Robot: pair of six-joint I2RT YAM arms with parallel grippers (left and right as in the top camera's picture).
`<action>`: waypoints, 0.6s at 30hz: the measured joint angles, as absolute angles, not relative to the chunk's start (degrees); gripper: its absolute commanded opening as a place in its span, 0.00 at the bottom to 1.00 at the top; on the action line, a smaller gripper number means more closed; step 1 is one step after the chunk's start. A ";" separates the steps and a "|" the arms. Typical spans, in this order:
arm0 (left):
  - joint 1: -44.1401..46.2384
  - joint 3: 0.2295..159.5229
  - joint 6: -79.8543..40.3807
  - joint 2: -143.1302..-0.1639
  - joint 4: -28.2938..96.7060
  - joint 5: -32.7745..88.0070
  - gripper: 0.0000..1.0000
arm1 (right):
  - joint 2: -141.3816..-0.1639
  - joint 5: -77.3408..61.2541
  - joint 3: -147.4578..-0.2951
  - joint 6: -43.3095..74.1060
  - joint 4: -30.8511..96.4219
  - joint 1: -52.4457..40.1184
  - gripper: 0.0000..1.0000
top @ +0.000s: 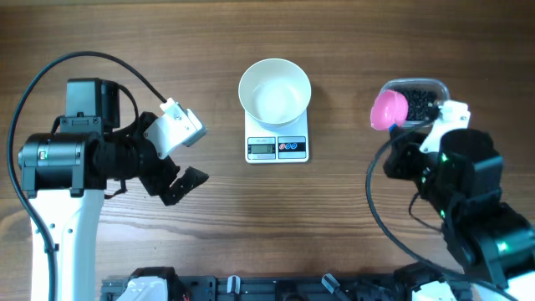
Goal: Scoop item into bowl and weigh 150g on scale
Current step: 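Move the held scoop with the right gripper over the bean tub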
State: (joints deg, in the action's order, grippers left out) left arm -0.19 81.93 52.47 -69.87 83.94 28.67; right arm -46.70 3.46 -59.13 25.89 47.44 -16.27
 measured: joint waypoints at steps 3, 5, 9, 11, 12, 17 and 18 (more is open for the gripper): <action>-0.19 81.91 52.47 -69.87 83.90 28.67 1.00 | -51.40 5.45 -59.13 25.19 41.43 -16.27 0.04; -0.19 81.91 52.47 -69.87 83.94 28.67 1.00 | -54.65 7.11 -59.13 24.10 38.74 -16.27 0.04; -0.16 81.91 52.47 -69.87 83.92 28.67 1.00 | -58.28 8.03 -59.13 23.70 34.94 -16.27 0.04; -0.19 81.91 52.47 -69.87 83.92 28.67 1.00 | -58.28 8.03 -59.20 23.77 34.35 -16.27 0.04; -0.19 81.91 52.47 -69.87 83.92 28.67 1.00 | -58.28 8.03 -59.31 23.81 34.30 -16.27 0.04; -0.19 81.91 52.47 -69.87 83.92 28.67 1.00 | -58.28 8.08 -64.34 23.66 34.15 -16.27 0.05; -0.19 81.91 52.47 -69.87 83.90 28.67 1.00 | -58.41 8.56 -65.21 23.51 34.15 -16.27 0.04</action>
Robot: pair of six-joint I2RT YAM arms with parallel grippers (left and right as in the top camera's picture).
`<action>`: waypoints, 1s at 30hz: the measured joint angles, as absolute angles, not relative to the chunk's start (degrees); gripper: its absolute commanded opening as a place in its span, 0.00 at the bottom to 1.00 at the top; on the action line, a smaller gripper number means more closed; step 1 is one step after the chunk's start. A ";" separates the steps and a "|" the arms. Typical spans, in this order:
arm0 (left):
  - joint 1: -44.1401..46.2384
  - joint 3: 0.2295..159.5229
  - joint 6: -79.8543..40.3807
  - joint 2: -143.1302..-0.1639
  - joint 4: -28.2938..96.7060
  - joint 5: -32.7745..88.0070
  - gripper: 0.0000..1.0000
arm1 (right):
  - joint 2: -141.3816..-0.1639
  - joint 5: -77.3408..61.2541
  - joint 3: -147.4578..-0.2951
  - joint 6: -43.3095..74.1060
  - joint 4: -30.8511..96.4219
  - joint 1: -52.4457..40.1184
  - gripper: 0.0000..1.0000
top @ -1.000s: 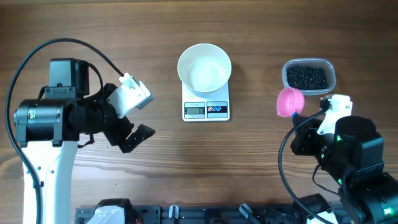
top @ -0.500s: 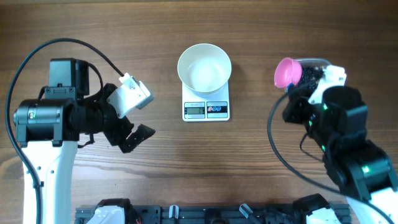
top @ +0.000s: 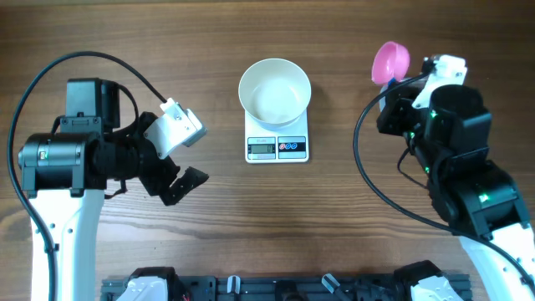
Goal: Scoop item into bowl and weigh 150g on scale
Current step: 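Move the held scoop with the right gripper over the bean tub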
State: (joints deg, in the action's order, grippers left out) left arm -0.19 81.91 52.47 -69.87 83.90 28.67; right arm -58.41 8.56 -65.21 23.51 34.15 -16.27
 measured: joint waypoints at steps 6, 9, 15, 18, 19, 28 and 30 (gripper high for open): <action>-0.16 81.91 52.47 -69.87 83.92 28.67 1.00 | -62.92 9.21 -66.48 22.17 34.39 -16.27 0.04; -0.19 81.91 52.47 -69.87 83.92 28.67 1.00 | -63.75 7.49 -66.50 22.17 35.22 -16.27 0.04; -0.19 81.91 52.47 -69.89 83.92 28.67 1.00 | -63.75 3.95 -66.50 22.24 36.62 -16.27 0.04; -0.19 81.91 52.47 -69.91 83.92 28.67 1.00 | -63.75 0.80 -66.50 22.24 36.64 -16.27 0.04; -0.19 81.91 52.47 -69.91 83.92 28.67 1.00 | -63.75 -0.03 -66.50 22.33 36.62 -16.27 0.04; -0.19 81.91 52.47 -69.91 83.90 28.67 1.00 | -63.75 -2.57 -66.50 21.28 39.86 -15.94 0.04; -0.19 81.91 52.47 -69.91 83.85 28.67 1.00 | -63.75 -2.52 -67.02 18.81 42.94 -14.63 0.04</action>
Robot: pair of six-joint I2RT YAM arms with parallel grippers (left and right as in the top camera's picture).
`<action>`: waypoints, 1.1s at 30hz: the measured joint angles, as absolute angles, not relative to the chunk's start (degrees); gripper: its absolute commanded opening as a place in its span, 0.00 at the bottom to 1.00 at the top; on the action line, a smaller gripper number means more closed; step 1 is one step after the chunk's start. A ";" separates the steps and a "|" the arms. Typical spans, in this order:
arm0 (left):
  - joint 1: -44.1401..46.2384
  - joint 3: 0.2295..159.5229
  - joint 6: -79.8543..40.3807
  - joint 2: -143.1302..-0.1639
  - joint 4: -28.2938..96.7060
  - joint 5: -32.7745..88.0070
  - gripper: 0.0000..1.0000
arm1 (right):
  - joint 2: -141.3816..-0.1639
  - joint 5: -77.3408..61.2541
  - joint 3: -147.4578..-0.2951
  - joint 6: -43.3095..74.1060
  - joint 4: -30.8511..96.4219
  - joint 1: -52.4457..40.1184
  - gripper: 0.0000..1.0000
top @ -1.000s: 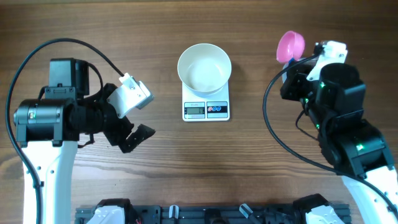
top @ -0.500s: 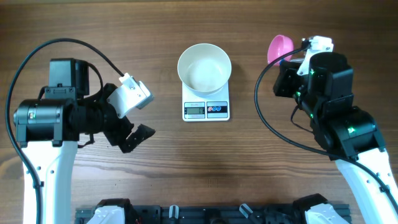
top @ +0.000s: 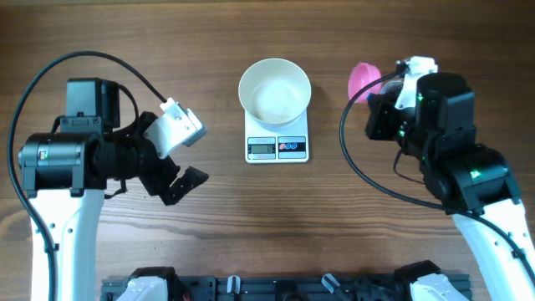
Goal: Scoop item into bowl and weigh 150g on scale
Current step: 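Move the held scoop with the right gripper over the bean tub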
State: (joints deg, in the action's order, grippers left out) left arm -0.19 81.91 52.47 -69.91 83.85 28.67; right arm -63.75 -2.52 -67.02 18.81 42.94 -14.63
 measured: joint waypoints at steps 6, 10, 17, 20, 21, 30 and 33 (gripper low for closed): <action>-0.16 81.91 52.47 -69.91 83.81 28.67 1.00 | -64.34 5.13 -71.42 13.02 47.29 -14.04 0.04; -0.16 81.91 52.47 -69.91 83.79 28.67 1.00 | -71.83 10.50 -71.44 8.69 47.42 -14.04 0.04; -0.16 81.91 52.47 -69.91 83.81 28.67 1.00 | -75.81 18.48 -71.44 9.15 43.57 -13.91 0.04; -0.19 81.91 52.47 -69.93 83.81 28.67 1.00 | -75.83 19.99 -71.44 9.58 42.78 -12.56 0.04; -0.19 81.91 52.47 -69.93 83.79 28.67 1.00 | -75.83 19.94 -71.44 9.89 42.76 -11.81 0.04; -0.19 81.91 52.47 -69.93 83.79 28.67 1.00 | -79.13 18.46 -75.07 4.49 50.50 -6.50 0.04; -0.19 81.91 52.47 -69.93 83.79 28.67 1.00 | -81.65 18.46 -75.13 -1.87 50.35 -3.95 0.04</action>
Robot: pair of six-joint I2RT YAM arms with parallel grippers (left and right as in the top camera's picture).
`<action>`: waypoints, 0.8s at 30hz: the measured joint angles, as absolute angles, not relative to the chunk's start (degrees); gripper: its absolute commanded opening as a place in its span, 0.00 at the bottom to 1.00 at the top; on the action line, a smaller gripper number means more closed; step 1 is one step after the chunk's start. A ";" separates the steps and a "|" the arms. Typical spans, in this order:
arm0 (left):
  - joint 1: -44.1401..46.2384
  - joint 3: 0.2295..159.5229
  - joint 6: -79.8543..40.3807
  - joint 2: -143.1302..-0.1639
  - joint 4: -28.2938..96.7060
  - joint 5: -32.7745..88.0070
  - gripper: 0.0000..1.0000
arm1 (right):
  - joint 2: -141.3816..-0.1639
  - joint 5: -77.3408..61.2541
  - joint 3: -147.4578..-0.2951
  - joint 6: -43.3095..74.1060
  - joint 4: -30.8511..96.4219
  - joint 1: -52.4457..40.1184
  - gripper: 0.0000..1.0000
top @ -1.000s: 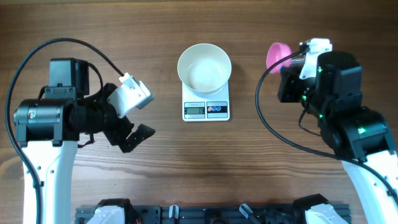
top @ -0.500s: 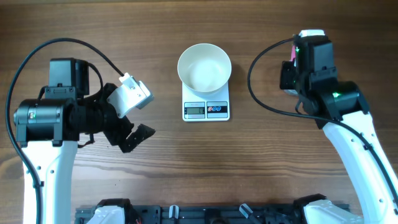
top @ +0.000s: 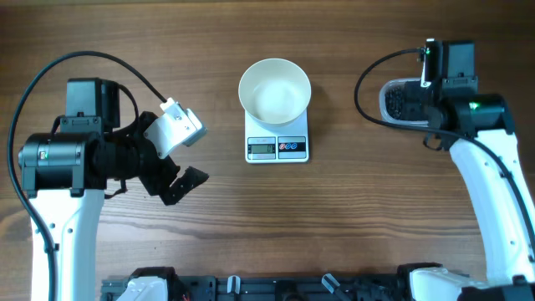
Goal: Scoop item into bowl and weigh 150g on scale
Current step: 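Move the held scoop with the right gripper over the bean tub, then dip the scoop into the black beans and scoop them up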
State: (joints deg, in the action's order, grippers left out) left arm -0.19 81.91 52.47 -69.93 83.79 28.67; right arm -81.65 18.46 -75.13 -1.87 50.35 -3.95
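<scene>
A white bowl [top: 274,90] stands on the small white scale [top: 288,134] at the middle back of the table; nothing shows inside it. At the back right lies a clear container [top: 399,102] of dark bits. The right arm's wrist [top: 450,84] hangs over the container's right end. It covers the right gripper, and the pink scoop is hidden. My left gripper [top: 185,182] hovers open and empty at the left, well away from the scale.
The scale's display [top: 262,149] and buttons face the front edge. A black cable loops from the right wrist over the table behind the container. The left arm's base fills the left side, and a rack runs along the front edge.
The right arm has swung back to the right, from beside the bowl to above the container. The pink scoop it carried no longer shows. The left arm is unchanged.
The pink scoop was over the container in my right gripper. Then it was lifted at the back right, then carried left toward the bowl. Now the right wrist is over the container again with the scoop hidden. The bowl looks unchanged, and the left arm stayed still.
</scene>
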 measured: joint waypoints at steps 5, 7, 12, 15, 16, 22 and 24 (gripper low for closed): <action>-0.16 81.91 52.47 -69.93 83.77 28.67 1.00 | -89.23 18.46 -75.18 -6.35 49.25 -1.30 0.04; -0.16 81.91 52.47 -69.93 83.77 28.67 1.00 | -91.61 18.46 -75.16 -6.76 46.44 -0.91 0.04; -0.19 81.91 52.47 -69.93 83.81 28.67 1.00 | -95.29 20.18 -75.16 -8.38 45.21 -0.10 0.04; -0.16 81.91 52.47 -69.93 83.79 28.67 1.00 | -95.92 21.98 -75.16 -9.54 43.81 0.45 0.04; -0.16 81.91 52.47 -69.93 83.79 28.67 1.00 | -95.92 22.13 -75.16 -9.76 43.81 0.45 0.04; -0.16 81.91 52.47 -69.93 83.79 28.67 1.00 | -97.54 22.13 -75.16 -10.41 43.83 0.45 0.04; -0.19 81.91 52.47 -69.93 83.79 28.67 1.00 | -97.62 22.13 -75.16 -10.41 43.83 0.49 0.04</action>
State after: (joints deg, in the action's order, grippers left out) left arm -0.19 81.91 52.47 -69.93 83.79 28.67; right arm -97.62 22.13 -75.16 -10.41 43.83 0.49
